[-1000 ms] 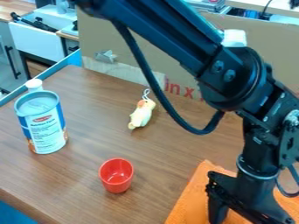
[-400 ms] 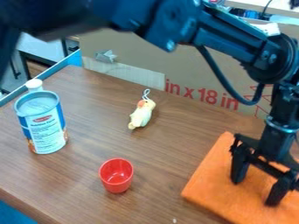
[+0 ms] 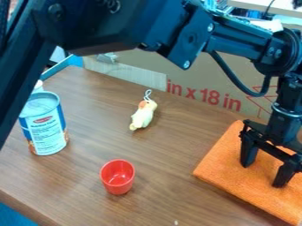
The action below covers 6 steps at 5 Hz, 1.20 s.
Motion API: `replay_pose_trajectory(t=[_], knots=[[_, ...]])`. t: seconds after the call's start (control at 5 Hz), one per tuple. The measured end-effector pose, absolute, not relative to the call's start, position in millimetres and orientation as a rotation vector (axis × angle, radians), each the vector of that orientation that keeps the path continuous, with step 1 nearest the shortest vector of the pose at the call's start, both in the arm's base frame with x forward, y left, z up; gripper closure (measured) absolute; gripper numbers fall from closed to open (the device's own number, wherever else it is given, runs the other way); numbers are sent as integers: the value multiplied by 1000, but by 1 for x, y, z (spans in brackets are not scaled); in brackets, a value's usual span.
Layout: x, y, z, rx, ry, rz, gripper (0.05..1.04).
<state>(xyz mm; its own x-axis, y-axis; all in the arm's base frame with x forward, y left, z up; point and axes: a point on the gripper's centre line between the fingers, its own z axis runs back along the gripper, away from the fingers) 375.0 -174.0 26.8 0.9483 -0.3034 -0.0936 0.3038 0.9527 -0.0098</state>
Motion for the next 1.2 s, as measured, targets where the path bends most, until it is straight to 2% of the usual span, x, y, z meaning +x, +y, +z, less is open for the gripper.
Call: replay_pose_trajectory(t=[0.2,0.4,0.6,0.8,1.0,1.2], knots=[[374,-164,30,42,62,-295,83],[367,-149,45,60,26,-271,83],[359,-145,74,47,-14,-240,83],[342,-139,93,-12,-22,-222,83],[303,-121,106,-23,93,-203,83],[267,-100,101,-131,248,-212,83]])
